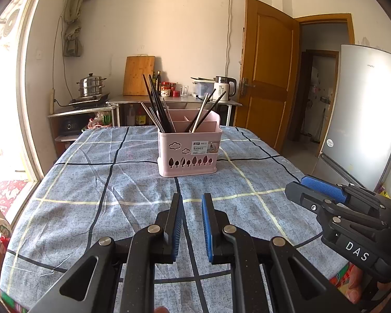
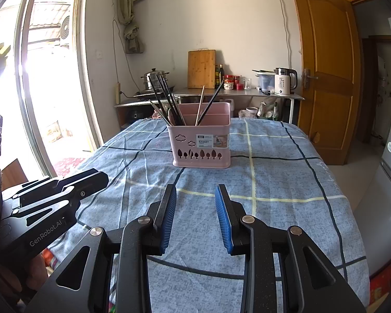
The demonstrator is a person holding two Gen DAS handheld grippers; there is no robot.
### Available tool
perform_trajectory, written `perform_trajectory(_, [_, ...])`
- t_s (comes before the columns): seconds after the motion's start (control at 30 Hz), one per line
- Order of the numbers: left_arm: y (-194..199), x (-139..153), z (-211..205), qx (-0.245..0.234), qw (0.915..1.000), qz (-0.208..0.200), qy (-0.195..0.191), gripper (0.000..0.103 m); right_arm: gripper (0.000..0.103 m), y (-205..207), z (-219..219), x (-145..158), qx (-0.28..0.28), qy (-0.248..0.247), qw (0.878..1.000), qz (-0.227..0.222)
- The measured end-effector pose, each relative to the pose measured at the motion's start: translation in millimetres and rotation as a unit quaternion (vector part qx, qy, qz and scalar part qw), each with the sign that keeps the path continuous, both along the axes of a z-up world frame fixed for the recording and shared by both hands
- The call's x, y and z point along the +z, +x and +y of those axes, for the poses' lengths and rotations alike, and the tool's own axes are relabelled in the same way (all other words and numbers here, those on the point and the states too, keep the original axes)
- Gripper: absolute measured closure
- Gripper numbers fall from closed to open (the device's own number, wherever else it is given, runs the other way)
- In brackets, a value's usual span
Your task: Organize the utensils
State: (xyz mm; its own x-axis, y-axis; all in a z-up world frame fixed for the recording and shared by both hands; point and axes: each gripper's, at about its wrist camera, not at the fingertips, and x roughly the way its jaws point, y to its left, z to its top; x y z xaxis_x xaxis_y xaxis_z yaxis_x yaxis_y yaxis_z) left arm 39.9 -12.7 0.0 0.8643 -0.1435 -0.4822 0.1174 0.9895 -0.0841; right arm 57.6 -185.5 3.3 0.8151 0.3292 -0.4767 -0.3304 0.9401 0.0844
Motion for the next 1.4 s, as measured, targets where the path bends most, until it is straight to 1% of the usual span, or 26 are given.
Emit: perform_trajectory(1.4, [-2.4, -2.0, 0.2, 0.002, 1.0000, 0.004, 0.001, 0.089, 0.071, 0.0, 0.9, -0.1, 0.000, -0.002, 1.000, 0.000])
